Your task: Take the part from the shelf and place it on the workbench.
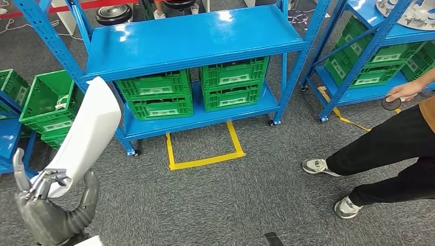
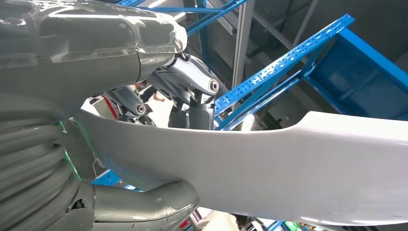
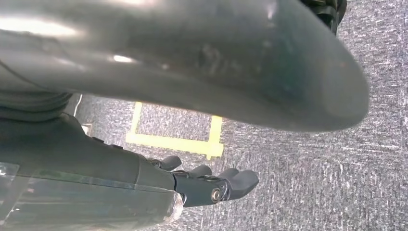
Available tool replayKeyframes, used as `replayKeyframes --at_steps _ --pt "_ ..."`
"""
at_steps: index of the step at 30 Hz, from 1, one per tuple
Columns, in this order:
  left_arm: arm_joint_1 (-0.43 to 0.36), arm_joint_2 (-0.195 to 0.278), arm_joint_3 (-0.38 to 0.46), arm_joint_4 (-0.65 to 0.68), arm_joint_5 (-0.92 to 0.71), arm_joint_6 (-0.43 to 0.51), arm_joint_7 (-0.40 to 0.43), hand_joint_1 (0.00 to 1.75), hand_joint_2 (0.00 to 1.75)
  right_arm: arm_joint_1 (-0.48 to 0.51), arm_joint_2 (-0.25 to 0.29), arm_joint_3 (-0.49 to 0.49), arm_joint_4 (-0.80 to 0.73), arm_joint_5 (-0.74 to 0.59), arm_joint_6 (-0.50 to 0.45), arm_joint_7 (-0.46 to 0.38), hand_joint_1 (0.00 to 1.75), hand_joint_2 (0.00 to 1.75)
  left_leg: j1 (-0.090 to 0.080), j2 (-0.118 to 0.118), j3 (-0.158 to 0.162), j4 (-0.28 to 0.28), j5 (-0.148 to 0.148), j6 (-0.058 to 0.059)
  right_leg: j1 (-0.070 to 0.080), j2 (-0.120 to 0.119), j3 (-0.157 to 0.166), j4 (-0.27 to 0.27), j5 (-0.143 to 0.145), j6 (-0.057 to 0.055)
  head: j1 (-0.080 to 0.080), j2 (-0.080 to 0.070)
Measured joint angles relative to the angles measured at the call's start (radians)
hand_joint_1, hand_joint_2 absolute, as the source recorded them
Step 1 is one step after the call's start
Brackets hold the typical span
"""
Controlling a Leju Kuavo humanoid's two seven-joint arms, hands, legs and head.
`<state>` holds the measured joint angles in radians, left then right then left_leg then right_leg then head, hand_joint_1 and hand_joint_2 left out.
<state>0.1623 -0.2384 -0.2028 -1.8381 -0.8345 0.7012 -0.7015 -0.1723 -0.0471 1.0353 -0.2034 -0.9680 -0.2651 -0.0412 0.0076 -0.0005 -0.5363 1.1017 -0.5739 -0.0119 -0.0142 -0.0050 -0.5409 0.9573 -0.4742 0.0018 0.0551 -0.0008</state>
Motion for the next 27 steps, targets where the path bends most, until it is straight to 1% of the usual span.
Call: replayKeyframes --at_steps 1,2,3,4,5,6,7,8,10,11,12,13,14,15,16,17,18,19,20,21,22,23,24,25,26,27 --pt "0.0 0.0 0.0 0.0 -0.001 0.0 0.0 1.75 1.75 0.0 0.0 0.0 0.0 0.001 0.0 -0.001 0.0 0.0 -0.001 0.0 0.038 -0.062 0.017 0.005 0.001 0.001 -0.002 0.002 0.002 0.004 0.0 0.0" --pt "0.0 0.0 0.0 0.0 -0.002 0.0 0.0 1.75 1.75 0.0 0.0 0.0 0.0 0.002 0.001 -0.001 0.0 0.0 -0.002 -0.001 0.061 -0.104 0.025 0.009 0.002 0.001 -0.005 0.005 0.005 0.009 -0.001 0.0" --pt "0.0 0.0 0.0 0.0 -0.003 0.0 0.0 1.75 1.75 0.0 0.0 0.0 0.0 0.003 0.001 -0.001 0.0 0.0 -0.004 -0.002 0.07 -0.124 0.024 0.013 0.004 0.001 -0.008 0.006 0.009 0.016 0.0 0.0" --pt "0.0 0.0 0.0 -0.001 -0.003 0.0 0.0 1.75 1.75 -0.001 0.0 0.0 0.0 0.003 0.001 -0.002 0.0 0.0 -0.005 -0.002 0.069 -0.13 0.023 0.016 0.005 0.001 -0.011 0.007 0.013 0.022 0.0 0.0" --pt "0.0 -0.001 0.0 -0.001 -0.003 0.0 0.0 1.75 1.75 0.0 -0.001 0.0 0.0 0.003 0.001 -0.002 0.0 0.0 -0.003 -0.003 0.066 -0.135 0.025 0.022 0.004 0.001 -0.015 0.009 0.013 0.028 0.001 0.0" --pt "0.0 -0.002 0.0 -0.001 -0.003 0.0 0.0 1.75 1.75 0.0 -0.001 0.0 0.0 0.003 0.002 -0.002 0.0 0.0 -0.001 -0.003 0.063 -0.14 0.027 0.028 0.003 0.001 -0.021 0.017 0.005 0.033 0.002 0.0" --pt "0.0 -0.003 0.0 0.0 -0.004 0.0 0.0 1.75 1.75 0.0 -0.001 0.0 0.0 0.003 0.002 -0.003 0.0 0.0 0.001 -0.002 0.06 -0.143 0.031 0.035 0.002 0.001 -0.033 0.043 -0.016 0.038 0.006 0.0" --pt "0.0 -0.004 0.0 0.0 -0.004 0.0 0.0 1.75 1.75 0.001 -0.001 0.0 0.0 0.004 0.003 -0.004 0.0 0.0 0.002 -0.002 0.057 -0.145 0.036 0.042 0.001 0.002 -0.052 0.092 -0.05 0.043 0.011 0.0" --pt "0.001 -0.005 0.0 0.0 -0.005 0.0 0.0 1.75 1.75 0.002 -0.001 0.0 0.0 0.005 0.004 -0.009 0.0 0.0 -0.002 -0.003 0.047 -0.144 0.043 0.049 0.0 0.002 -0.101 0.226 -0.123 0.049 0.021 0.0" --pt "0.002 -0.005 0.0 0.001 -0.005 0.0 0.0 1.75 1.75 0.003 -0.001 0.0 0.0 0.006 0.005 -0.012 0.0 0.0 -0.004 -0.006 0.043 -0.144 0.046 0.05 0.0 0.002 -0.117 0.277 -0.143 0.051 0.023 0.0" --pt "0.002 -0.005 0.0 0.001 -0.006 0.0 0.0 1.75 1.75 0.003 0.0 0.0 0.0 0.006 0.005 -0.013 0.0 0.0 -0.006 -0.01 0.039 -0.143 0.048 0.05 -0.001 0.003 -0.119 0.295 -0.144 0.05 0.024 0.0" --pt "0.003 -0.005 0.0 0.002 -0.006 0.0 0.0 1.75 1.75 0.003 0.0 0.0 0.0 0.007 0.005 -0.015 0.0 0.0 -0.008 -0.016 0.037 -0.142 0.05 0.049 -0.001 0.005 -0.103 0.275 -0.125 0.048 0.025 0.0" --pt "0.003 -0.005 0.0 0.002 -0.006 0.0 0.0 1.75 1.75 0.004 -0.001 0.0 0.0 0.007 0.005 -0.017 0.0 0.0 -0.009 -0.024 0.036 -0.14 0.051 0.047 -0.001 0.012 -0.073 0.221 -0.092 0.043 0.026 0.0" --pt "0.002 -0.005 0.0 0.002 -0.006 0.0 0.0 1.75 1.75 0.004 -0.002 0.0 0.0 0.008 0.005 -0.018 0.0 0.0 -0.009 -0.032 0.034 -0.139 0.052 0.046 -0.001 0.031 -0.038 0.152 -0.059 0.036 0.026 0.0" --pt "0.002 -0.005 0.0 0.002 -0.007 0.0 0.0 1.75 1.75 0.006 -0.004 0.0 0.0 0.009 0.004 -0.019 0.0 0.0 -0.01 -0.042 0.031 -0.136 0.053 0.043 -0.001 0.053 -0.007 0.09 -0.033 0.029 0.025 0.0" --pt "0.002 -0.006 0.0 0.002 -0.007 0.0 0.0 1.75 1.75 0.008 -0.006 0.0 0.0 0.01 0.004 -0.019 0.0 0.0 -0.01 -0.052 0.025 -0.133 0.054 0.039 -0.001 0.069 0.014 0.046 -0.019 0.022 0.025 0.0" --pt "0.002 -0.006 0.0 0.002 -0.008 0.0 0.0 1.75 1.75 0.01 -0.008 0.001 0.0 0.011 0.004 -0.019 0.0 0.0 -0.009 -0.063 0.019 -0.131 0.057 0.034 -0.001 0.078 0.023 0.026 -0.017 0.017 0.025 0.0" --pt "0.002 -0.006 0.0 0.002 -0.009 0.0 0.0 1.75 1.75 0.011 -0.008 0.001 0.0 0.011 0.004 -0.019 0.0 0.0 -0.009 -0.075 0.013 -0.129 0.061 0.027 0.0 0.071 0.024 0.022 -0.018 0.014 0.024 0.0" --pt "0.003 -0.006 0.0 0.001 -0.009 0.0 0.0 1.75 1.75 0.01 -0.007 0.001 -0.001 0.012 0.004 -0.019 0.0 0.0 -0.008 -0.085 0.006 -0.127 0.063 0.021 -0.002 0.057 0.027 0.011 -0.02 0.011 0.026 0.0" --pt "0.004 -0.006 0.0 0.0 -0.009 0.0 0.0 1.75 1.75 0.009 -0.006 0.001 -0.001 0.013 0.003 -0.019 0.0 0.0 -0.009 -0.078 -0.002 -0.121 0.058 0.015 -0.005 0.046 0.03 0.001 -0.021 0.008 0.026 0.0" --pt "0.004 -0.006 0.0 -0.001 -0.01 0.0 0.0 1.75 1.75 0.007 -0.005 0.001 -0.002 0.013 0.003 -0.019 0.0 0.0 -0.01 -0.06 -0.016 -0.099 0.042 0.009 -0.008 0.033 0.032 -0.009 -0.02 0.004 0.021 0.0" --pt "0.004 -0.006 0.0 -0.002 -0.01 0.0 0.0 1.75 1.75 0.005 -0.004 0.001 -0.002 0.013 0.003 -0.019 0.0 0.0 -0.01 -0.037 -0.037 -0.059 0.016 0.004 -0.009 0.021 0.034 -0.018 -0.019 0.001 0.015 0.0" --pt "0.004 -0.005 0.0 -0.003 -0.01 0.0 0.0 1.75 1.75 0.005 -0.005 0.001 -0.002 0.013 0.003 -0.019 0.0 0.0 -0.008 -0.011 -0.066 0.0 -0.015 -0.002 -0.007 0.009 0.033 -0.018 -0.018 -0.002 0.008 0.0" --pt "0.004 -0.004 0.001 -0.003 -0.01 0.0 0.0 1.75 1.75 0.006 -0.005 0.001 -0.002 0.013 0.003 -0.019 0.0 0.0 -0.004 0.0 -0.099 0.07 -0.046 -0.008 -0.006 -0.004 0.032 -0.017 -0.019 -0.003 0.002 0.0" --pt "0.005 -0.004 0.001 -0.003 -0.01 0.0 0.0 1.75 1.75 0.007 -0.006 0.001 -0.002 0.013 0.003 -0.019 0.0 0.0 -0.001 0.002 -0.126 0.126 -0.064 -0.012 -0.004 -0.017 0.031 -0.015 -0.019 -0.004 0.001 0.0" --pt "0.006 -0.003 0.001 -0.003 -0.01 0.0 0.0 1.75 1.75 0.008 -0.006 0.001 -0.002 0.013 0.003 -0.019 0.0 0.0 0.002 0.003 -0.139 0.154 -0.065 -0.015 -0.004 -0.029 0.03 -0.013 -0.02 -0.004 0.0 0.0"
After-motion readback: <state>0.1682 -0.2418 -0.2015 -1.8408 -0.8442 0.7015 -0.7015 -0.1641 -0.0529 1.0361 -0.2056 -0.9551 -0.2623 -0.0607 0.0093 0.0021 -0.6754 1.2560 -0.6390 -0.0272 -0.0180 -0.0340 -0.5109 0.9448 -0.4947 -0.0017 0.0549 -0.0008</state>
